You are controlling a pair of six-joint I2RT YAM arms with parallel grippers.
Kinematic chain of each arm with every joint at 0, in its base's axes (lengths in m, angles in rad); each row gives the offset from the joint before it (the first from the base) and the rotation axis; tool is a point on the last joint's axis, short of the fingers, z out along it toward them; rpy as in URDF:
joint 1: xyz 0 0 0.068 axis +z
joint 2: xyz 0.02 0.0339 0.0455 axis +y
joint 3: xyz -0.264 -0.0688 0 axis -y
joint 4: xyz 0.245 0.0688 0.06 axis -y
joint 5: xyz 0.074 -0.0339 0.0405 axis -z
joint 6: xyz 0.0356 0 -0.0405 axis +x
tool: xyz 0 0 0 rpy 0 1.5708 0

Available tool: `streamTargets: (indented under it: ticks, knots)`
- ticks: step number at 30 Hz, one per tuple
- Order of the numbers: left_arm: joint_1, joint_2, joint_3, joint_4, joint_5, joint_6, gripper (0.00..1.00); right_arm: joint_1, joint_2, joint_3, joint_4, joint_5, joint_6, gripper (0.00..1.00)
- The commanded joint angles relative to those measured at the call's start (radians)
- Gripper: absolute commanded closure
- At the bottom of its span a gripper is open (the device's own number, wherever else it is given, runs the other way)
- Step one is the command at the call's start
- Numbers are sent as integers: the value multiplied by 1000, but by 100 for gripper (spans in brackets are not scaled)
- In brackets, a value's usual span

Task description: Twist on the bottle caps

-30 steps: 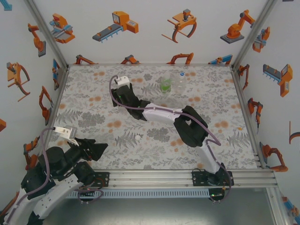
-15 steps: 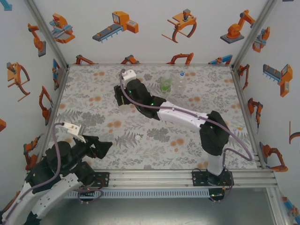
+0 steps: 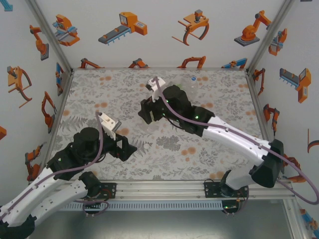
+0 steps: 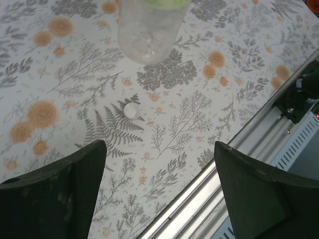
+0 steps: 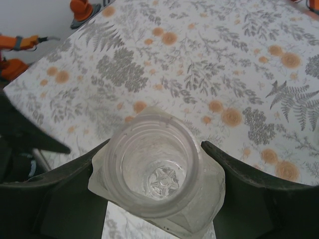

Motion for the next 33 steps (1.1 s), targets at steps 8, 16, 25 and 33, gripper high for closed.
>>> streamTargets:
  ticks: [8, 16, 25, 33]
  knots:
    - [1, 45, -33, 449, 410, 174, 14, 1, -268, -60, -90, -406, -120, 69]
    - [-3, 88, 31, 462, 589, 155, 14, 1, -336, -98, 32, -701, -99, 73]
    - [-7, 128, 51, 538, 667, 81, 16, 23, -324, -158, 264, -723, -12, 82]
    - [-15, 162, 88, 516, 663, 66, 27, 60, -272, -160, 335, -702, -24, 85]
